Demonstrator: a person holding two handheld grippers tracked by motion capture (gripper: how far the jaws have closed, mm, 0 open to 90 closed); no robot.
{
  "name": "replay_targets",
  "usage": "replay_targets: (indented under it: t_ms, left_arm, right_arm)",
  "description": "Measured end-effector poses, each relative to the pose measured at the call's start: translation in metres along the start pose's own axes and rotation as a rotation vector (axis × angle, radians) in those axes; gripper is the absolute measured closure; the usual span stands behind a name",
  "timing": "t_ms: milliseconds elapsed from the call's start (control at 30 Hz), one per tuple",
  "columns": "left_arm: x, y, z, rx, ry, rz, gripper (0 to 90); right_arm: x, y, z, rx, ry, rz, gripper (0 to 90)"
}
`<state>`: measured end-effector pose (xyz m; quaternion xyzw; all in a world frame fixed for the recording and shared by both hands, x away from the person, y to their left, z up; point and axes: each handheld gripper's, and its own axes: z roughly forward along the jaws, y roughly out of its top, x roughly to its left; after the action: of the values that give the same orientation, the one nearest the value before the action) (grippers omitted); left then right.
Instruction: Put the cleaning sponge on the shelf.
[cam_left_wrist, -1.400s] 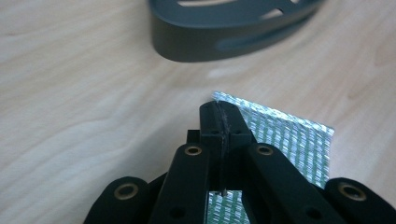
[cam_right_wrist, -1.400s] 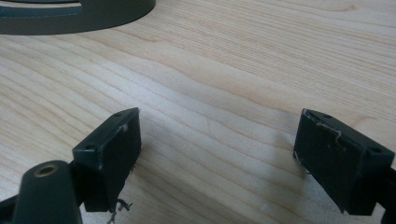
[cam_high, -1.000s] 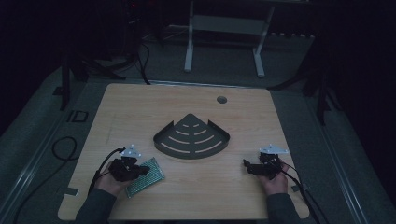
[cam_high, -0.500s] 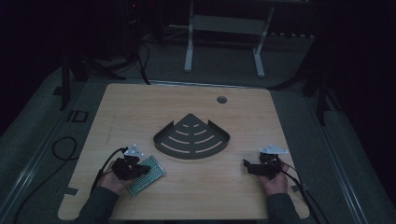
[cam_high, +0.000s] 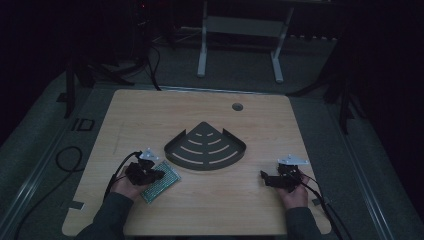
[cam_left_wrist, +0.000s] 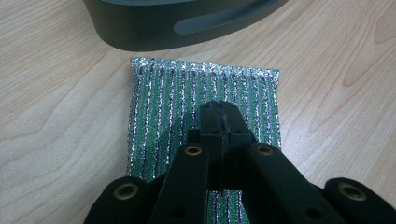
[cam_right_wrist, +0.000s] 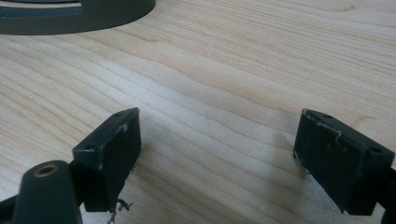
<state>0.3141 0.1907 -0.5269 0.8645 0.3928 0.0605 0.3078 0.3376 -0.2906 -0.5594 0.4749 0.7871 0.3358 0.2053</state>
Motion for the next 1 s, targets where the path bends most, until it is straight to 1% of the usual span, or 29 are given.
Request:
replay_targets:
  t_ms: [67, 167, 333, 367, 433, 533, 767, 1000]
  left_arm:
    - [0.001, 0.000, -0.001, -0.001, -0.001, -0.004, 89.0]
    - [0.004, 0.001, -0.004, -0.002, 0.005, -0.012, 85.5]
    - [0.009, 0.002, -0.011, 0.000, 0.014, -0.024, 84.4]
    - [0.012, 0.004, -0.014, 0.002, 0.022, -0.035, 84.4]
    - [0.014, 0.005, -0.017, 0.010, 0.028, -0.040, 83.7]
    - [0.018, 0.006, -0.019, 0.014, 0.033, -0.059, 83.0]
    - [0.027, 0.009, -0.021, 0.070, 0.043, -0.089, 82.5]
    - [0.032, 0.013, -0.021, 0.105, 0.034, -0.110, 81.4]
  right_arm:
    - [0.000, 0.000, 0.000, 0.000, 0.000, 0.000, 14.3]
    - [0.000, 0.000, 0.000, 0.000, 0.000, 0.000, 14.3]
    - [0.000, 0.000, 0.000, 0.000, 0.000, 0.000, 14.3]
    - [0.000, 0.000, 0.000, 0.000, 0.000, 0.000, 14.3]
    - [0.000, 0.000, 0.000, 0.000, 0.000, 0.000, 14.3]
    - [0.000, 0.000, 0.000, 0.000, 0.000, 0.000, 14.3]
    - [0.000, 0.000, 0.000, 0.000, 0.000, 0.000, 14.3]
    - [0.000, 0.000, 0.000, 0.000, 0.000, 0.000, 14.3]
